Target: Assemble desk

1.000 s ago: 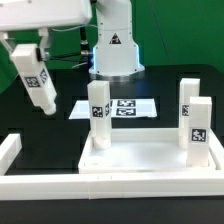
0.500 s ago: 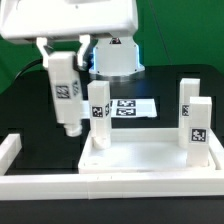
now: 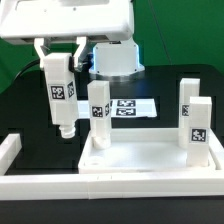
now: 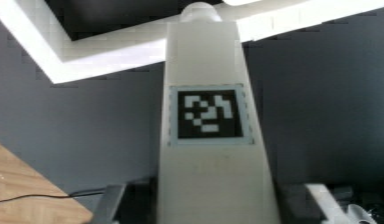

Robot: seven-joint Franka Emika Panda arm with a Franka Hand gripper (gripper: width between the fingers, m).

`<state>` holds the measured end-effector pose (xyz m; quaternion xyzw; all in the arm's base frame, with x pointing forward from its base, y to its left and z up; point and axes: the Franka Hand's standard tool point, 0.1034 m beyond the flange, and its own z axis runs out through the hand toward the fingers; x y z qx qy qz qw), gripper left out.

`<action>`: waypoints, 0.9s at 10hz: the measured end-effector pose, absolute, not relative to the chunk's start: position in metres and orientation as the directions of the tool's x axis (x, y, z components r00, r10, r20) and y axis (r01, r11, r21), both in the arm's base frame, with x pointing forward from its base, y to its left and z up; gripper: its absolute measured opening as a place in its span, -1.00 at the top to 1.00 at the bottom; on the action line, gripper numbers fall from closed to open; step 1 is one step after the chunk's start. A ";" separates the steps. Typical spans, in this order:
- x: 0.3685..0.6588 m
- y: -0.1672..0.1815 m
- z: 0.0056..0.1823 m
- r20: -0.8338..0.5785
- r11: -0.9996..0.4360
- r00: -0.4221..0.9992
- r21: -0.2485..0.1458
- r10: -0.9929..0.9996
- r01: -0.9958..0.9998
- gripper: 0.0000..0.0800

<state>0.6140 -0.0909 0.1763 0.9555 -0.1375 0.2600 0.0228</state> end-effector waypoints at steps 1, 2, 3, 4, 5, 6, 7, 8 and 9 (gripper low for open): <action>0.614 -0.084 0.172 0.497 -0.964 0.832 -0.029 -0.244 -0.265 0.28; 0.615 -0.076 0.165 0.488 -0.966 0.840 -0.030 -0.238 -0.257 0.28; 0.620 -0.068 0.157 0.477 -0.967 0.846 -0.034 -0.238 -0.253 0.28; 0.627 -0.061 0.155 0.453 -0.969 0.860 -0.042 -0.235 -0.242 0.28; 0.633 -0.061 0.155 0.449 -0.970 0.862 -0.044 -0.234 -0.240 0.28; 0.636 -0.059 0.151 0.449 -0.970 0.862 -0.042 -0.234 -0.241 0.28; 0.637 -0.053 0.143 0.441 -0.967 0.863 -0.046 -0.246 -0.251 0.28; 0.636 -0.050 0.138 0.436 -0.968 0.867 -0.042 -0.241 -0.248 0.28; 0.634 -0.051 0.135 0.432 -0.968 0.869 -0.040 -0.241 -0.249 0.28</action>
Offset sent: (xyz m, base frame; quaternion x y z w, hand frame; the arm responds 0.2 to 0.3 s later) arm 0.0260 0.0176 -0.0079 -0.0010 -0.0456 -0.0070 0.9989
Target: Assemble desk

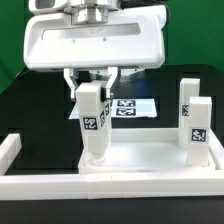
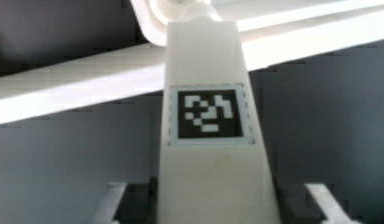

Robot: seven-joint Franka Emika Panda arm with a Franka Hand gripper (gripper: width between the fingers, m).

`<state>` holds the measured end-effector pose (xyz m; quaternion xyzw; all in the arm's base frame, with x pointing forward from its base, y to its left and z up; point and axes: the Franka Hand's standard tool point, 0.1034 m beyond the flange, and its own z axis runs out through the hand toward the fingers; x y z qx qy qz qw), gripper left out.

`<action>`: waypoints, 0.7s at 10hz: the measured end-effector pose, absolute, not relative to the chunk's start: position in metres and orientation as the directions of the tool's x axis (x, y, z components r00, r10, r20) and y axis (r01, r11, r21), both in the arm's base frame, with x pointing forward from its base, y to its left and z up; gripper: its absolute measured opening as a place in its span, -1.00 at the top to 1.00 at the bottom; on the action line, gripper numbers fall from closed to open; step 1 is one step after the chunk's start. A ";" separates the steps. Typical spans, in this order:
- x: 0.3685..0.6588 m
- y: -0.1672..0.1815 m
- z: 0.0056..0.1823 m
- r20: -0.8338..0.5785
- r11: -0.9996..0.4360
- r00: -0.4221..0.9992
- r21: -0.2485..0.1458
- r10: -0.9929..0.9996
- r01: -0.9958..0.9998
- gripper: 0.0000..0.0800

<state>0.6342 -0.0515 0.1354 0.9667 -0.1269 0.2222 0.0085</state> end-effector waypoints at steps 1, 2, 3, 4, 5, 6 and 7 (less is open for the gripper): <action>0.633 -0.052 0.135 0.430 -0.967 0.870 -0.039 -0.243 -0.251 0.28; 0.631 -0.053 0.133 0.426 -0.967 0.871 -0.038 -0.243 -0.251 0.28; 0.630 -0.052 0.132 0.425 -0.967 0.872 -0.038 -0.242 -0.251 0.28; 0.627 -0.050 0.132 0.423 -0.968 0.874 -0.038 -0.240 -0.247 0.28; 0.625 -0.049 0.132 0.431 -0.968 0.871 -0.034 -0.237 -0.247 0.28; 0.623 -0.051 0.131 0.451 -0.969 0.862 -0.025 -0.232 -0.248 0.28; 0.619 -0.054 0.127 0.448 -0.968 0.863 -0.019 -0.233 -0.252 0.28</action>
Offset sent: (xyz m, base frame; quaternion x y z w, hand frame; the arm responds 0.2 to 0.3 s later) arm -0.0190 0.0006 0.0014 -0.0238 -0.0078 -0.0050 0.9997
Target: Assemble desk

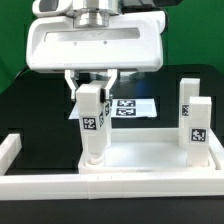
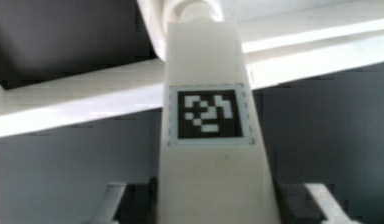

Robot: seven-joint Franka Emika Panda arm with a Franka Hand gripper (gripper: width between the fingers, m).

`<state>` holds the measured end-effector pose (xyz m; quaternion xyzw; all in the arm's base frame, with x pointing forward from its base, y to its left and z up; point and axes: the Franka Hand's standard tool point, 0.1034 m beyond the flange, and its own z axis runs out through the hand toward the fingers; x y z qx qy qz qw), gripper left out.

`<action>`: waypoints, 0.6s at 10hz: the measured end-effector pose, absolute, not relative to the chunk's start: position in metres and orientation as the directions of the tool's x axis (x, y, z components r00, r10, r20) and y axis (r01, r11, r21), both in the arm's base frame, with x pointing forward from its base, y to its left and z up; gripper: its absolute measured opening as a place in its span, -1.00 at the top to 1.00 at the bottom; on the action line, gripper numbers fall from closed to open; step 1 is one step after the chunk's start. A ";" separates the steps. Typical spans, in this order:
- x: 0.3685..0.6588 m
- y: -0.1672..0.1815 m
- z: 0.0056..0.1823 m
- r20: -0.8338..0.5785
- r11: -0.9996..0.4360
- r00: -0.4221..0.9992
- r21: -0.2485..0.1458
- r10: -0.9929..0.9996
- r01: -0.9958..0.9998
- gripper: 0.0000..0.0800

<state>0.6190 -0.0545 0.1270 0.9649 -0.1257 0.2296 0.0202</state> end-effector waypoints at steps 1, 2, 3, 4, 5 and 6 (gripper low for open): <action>0.617 -0.058 0.124 0.443 -0.967 0.865 -0.014 -0.235 -0.255 0.28; 0.616 -0.060 0.123 0.441 -0.967 0.867 -0.011 -0.233 -0.254 0.28; 0.614 -0.061 0.121 0.438 -0.967 0.868 -0.010 -0.234 -0.256 0.28; 0.614 -0.060 0.119 0.438 -0.967 0.868 -0.009 -0.233 -0.256 0.28; 0.616 -0.059 0.119 0.450 -0.967 0.863 -0.005 -0.230 -0.255 0.28; 0.619 -0.058 0.119 0.478 -0.968 0.850 0.005 -0.220 -0.253 0.28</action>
Offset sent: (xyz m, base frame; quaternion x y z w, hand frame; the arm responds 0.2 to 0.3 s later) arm -0.0063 -0.0005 -0.0080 -0.0007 0.0044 0.0005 1.0000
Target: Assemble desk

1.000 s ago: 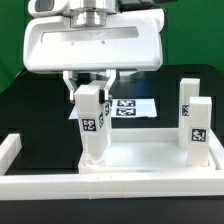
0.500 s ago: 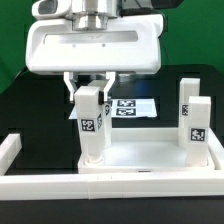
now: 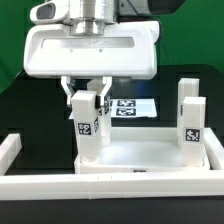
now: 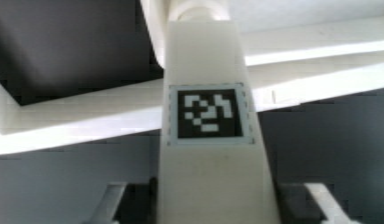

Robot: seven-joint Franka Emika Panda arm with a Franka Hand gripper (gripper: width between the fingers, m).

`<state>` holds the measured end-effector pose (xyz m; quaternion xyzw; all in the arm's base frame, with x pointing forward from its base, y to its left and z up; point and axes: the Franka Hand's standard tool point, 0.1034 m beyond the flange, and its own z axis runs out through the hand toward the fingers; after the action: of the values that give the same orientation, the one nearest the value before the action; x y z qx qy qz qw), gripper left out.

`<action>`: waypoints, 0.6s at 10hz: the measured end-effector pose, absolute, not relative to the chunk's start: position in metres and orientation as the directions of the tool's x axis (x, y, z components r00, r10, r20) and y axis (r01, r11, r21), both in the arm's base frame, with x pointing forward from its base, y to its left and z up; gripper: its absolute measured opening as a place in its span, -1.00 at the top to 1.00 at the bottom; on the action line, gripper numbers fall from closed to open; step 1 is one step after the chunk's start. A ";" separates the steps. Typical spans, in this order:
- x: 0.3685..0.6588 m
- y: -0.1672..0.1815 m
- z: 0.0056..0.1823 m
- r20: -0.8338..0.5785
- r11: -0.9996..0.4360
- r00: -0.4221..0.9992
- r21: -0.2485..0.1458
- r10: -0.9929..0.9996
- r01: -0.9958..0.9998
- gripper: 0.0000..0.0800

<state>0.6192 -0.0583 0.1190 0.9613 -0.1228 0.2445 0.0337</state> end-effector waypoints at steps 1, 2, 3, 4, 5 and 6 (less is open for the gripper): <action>0.621 -0.058 0.119 0.501 -0.968 0.840 0.014 -0.209 -0.250 0.28; 0.621 -0.057 0.119 0.504 -0.968 0.838 0.015 -0.208 -0.249 0.28; 0.621 -0.057 0.119 0.504 -0.968 0.838 0.015 -0.207 -0.249 0.28; 0.621 -0.057 0.119 0.508 -0.969 0.836 0.017 -0.206 -0.248 0.28; 0.620 -0.057 0.119 0.517 -0.969 0.832 0.019 -0.203 -0.248 0.28; 0.620 -0.055 0.119 0.519 -0.969 0.831 0.019 -0.202 -0.248 0.28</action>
Offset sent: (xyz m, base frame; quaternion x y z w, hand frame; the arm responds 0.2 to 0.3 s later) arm -0.0085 0.0063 -0.0060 -0.0022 0.0063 0.0097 0.9999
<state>0.6198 -0.0554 0.1193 0.9558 -0.1176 0.2661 0.0428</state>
